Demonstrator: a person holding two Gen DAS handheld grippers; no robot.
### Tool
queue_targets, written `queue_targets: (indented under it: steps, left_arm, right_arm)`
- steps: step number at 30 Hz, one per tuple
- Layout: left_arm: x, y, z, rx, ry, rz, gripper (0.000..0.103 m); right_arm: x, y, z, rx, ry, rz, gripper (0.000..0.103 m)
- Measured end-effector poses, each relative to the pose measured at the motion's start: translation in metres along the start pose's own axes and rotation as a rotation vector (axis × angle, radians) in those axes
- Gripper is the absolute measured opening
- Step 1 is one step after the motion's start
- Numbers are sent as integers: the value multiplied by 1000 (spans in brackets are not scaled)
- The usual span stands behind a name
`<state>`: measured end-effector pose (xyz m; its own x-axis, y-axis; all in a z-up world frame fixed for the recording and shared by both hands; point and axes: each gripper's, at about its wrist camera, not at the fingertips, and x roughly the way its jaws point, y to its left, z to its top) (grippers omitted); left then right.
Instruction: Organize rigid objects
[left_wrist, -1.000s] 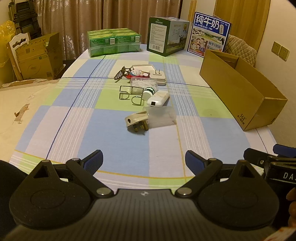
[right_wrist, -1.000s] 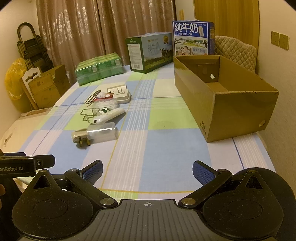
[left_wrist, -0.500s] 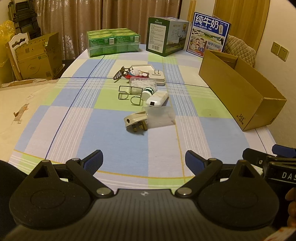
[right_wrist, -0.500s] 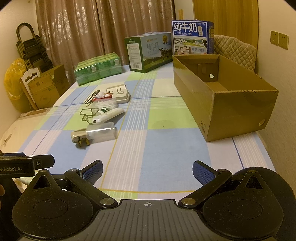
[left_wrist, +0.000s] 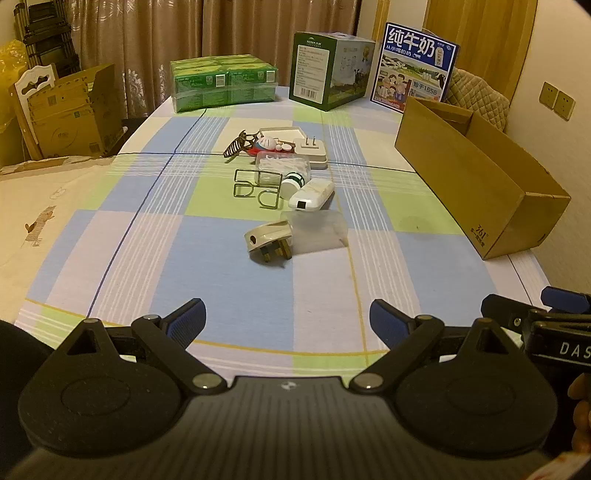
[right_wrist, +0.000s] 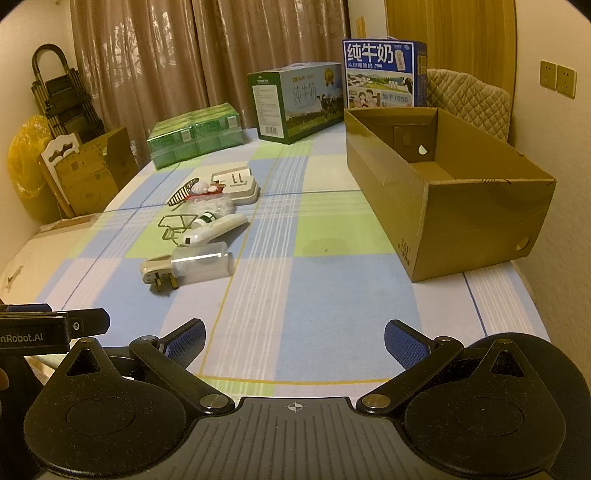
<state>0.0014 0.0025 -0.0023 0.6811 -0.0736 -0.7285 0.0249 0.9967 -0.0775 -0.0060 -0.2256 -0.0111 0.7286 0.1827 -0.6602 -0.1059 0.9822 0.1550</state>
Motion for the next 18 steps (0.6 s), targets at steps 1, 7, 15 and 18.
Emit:
queue_targets:
  steps: [1,7,15,18]
  left_arm:
    - [0,0,0,0,0,0,94]
    - [0,0,0,0,0,-1,94]
    - [1,-1,-1,3,2,-4,94]
    - [2,-1,0,4,2,-5,94]
  right_arm:
    - [0,-1,0,1,0,0,101]
    - [2,-2,-2,-2,3,0,101]
    - [4,-2,-3,-2,6,0,101]
    - [6,0,-1,-3,9,2,101]
